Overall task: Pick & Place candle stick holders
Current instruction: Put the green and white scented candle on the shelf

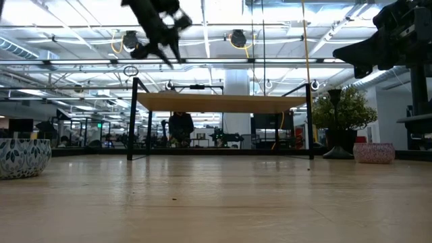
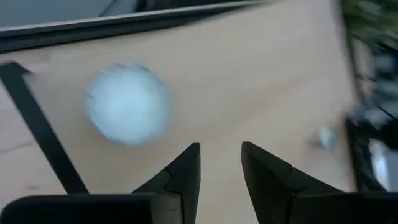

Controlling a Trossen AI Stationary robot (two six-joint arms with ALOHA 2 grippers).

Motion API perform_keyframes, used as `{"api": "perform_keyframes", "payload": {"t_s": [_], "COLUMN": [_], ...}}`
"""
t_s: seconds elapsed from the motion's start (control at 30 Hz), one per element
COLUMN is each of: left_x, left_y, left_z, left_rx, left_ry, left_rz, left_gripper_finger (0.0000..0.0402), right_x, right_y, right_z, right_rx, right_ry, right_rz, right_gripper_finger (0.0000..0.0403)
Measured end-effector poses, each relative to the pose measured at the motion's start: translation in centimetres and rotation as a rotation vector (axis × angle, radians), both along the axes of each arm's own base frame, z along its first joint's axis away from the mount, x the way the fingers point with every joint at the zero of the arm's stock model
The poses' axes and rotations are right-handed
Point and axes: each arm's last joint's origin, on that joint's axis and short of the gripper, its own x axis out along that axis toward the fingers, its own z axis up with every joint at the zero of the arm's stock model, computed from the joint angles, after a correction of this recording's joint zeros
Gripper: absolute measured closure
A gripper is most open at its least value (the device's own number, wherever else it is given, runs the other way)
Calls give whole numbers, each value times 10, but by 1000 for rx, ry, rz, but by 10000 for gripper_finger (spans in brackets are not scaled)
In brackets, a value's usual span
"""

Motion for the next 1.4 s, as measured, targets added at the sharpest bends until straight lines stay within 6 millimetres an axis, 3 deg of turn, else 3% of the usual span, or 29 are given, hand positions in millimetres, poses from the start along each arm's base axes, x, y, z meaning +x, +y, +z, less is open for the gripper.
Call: {"api": "perform_keyframes", "payload": {"t_s": [0.17,0.3,0.57,0.73,0.87,0.97,1.23,1.4], "left_x": [-2,-9,-25,-34,-34,-31,-41,-41], "left_y": [-59,-110,-186,-216,-234,-244,-264,-268], "left_z": [30,43,33,22,16,3,-67,-104], "left_rx": [101,107,-6,36,94,113,46,-10], "left_ry": [-69,-73,172,360,415,425,674,677], "left_rz": [-228,-396,-530,-572,-623,-681,-778,-824], "left_gripper_finger": [293,302,309,309,309,309,309,309], "right_x": [0,0,0,0,0,0,0,0], "right_y": [0,0,0,0,0,0,0,0], "right_z": [0,0,0,0,0,0,0,0], "right_rx": [0,0,0,0,0,0,0,0], "right_ry": [0,0,0,0,0,0,0,0], "right_rz": [0,0,0,0,0,-1,-1,0], "right_gripper_finger": [403,403,403,403,403,403,403,403]}}
